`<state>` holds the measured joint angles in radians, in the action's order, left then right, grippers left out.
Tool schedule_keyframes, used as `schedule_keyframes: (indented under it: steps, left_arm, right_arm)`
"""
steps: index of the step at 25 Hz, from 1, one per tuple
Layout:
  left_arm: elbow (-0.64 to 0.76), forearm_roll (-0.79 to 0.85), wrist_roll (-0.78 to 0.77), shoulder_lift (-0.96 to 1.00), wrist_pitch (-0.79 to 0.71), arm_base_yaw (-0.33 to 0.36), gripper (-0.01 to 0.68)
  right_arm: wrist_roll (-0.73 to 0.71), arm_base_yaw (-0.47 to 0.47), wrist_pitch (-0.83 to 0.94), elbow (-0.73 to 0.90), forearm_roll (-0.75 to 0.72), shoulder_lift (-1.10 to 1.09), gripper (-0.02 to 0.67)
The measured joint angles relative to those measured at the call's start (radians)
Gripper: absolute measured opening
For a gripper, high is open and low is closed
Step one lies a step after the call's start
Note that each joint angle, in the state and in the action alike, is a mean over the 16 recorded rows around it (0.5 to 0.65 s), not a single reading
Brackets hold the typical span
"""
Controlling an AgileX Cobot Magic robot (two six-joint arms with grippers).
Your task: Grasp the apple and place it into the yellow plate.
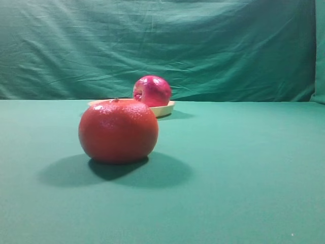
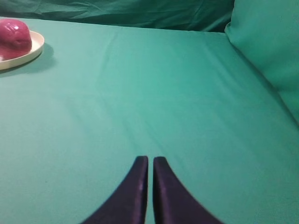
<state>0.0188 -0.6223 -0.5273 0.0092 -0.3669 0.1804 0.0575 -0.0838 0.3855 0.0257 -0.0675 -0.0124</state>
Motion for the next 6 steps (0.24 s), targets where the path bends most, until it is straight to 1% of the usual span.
schedule_keyframes:
  steps: [6]
  left_arm:
    - [0.0,0.0,0.0,0.0,0.0,0.0,0.157]
  right_arm:
    - [0.0,0.0,0.0,0.0,0.0,0.0,0.0]
